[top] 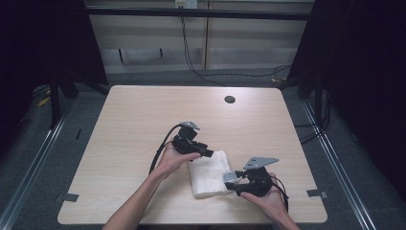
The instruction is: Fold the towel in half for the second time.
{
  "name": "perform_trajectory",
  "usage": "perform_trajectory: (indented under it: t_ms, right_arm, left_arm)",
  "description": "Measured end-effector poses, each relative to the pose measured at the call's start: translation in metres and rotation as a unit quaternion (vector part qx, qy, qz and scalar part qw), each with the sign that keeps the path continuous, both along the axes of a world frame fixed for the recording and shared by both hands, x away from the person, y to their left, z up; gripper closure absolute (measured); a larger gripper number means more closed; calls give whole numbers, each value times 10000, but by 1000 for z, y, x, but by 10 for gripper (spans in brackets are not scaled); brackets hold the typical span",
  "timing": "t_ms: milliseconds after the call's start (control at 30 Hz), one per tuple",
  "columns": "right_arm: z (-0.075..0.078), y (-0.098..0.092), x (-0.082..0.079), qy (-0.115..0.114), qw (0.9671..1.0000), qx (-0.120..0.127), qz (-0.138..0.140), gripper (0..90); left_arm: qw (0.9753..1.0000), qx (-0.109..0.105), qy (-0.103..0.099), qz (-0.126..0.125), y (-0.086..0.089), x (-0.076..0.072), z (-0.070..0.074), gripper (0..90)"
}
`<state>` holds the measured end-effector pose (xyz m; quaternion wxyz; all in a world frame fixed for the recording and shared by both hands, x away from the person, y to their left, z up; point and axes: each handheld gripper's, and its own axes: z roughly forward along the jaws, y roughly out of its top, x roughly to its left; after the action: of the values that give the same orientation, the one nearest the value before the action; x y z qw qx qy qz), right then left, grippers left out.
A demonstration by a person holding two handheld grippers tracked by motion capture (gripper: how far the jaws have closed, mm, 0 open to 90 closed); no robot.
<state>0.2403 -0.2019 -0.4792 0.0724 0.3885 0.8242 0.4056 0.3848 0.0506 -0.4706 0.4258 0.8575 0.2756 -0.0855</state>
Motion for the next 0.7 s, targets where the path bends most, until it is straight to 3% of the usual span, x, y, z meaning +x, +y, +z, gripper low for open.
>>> perform_trajectory:
  t_ms: [400,700]
  right_arm:
    - [13,-13,12,-195,9993,127,-279,420]
    - [21,-15,25,-281,9990,153,-312,438]
  left_arm:
    - [9993,100,-367,18,34,-21,15,558]
    - [9985,232,-463,167,62,-34,18,523]
